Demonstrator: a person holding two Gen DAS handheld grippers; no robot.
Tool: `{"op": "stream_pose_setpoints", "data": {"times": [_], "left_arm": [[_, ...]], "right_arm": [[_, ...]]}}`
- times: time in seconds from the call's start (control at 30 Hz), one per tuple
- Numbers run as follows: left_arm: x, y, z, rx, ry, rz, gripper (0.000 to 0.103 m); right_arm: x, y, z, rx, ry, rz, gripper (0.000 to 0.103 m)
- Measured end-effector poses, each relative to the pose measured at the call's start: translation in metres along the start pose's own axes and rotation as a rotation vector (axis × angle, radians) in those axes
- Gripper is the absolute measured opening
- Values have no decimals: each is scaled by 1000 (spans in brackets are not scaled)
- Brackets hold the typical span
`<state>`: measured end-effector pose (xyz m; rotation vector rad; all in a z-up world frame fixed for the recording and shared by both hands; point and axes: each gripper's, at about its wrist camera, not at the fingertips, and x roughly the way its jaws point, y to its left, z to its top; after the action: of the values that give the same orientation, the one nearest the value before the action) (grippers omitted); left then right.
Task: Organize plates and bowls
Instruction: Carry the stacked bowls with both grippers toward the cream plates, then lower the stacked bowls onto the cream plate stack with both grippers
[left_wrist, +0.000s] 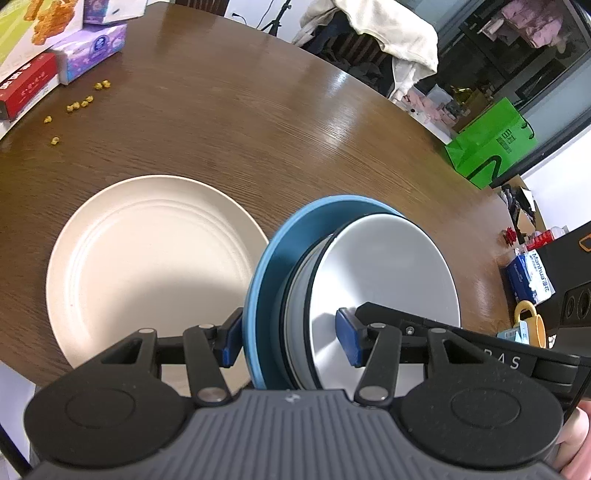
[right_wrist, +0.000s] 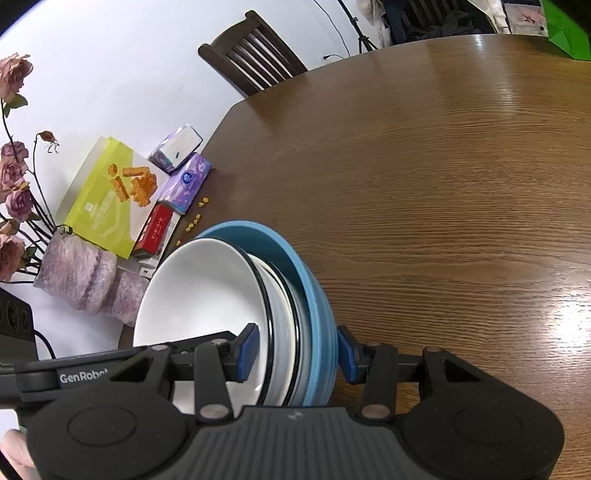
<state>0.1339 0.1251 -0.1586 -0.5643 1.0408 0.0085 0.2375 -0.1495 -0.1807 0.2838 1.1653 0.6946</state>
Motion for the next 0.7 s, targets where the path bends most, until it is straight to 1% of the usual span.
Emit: {"op": "stream_pose_setpoints", "data": {"times": [0.7], "left_arm": [[-6, 47, 18, -57, -6, 24, 52]], "right_arm": [[46, 37, 9, -29, 46, 20, 44]]}}
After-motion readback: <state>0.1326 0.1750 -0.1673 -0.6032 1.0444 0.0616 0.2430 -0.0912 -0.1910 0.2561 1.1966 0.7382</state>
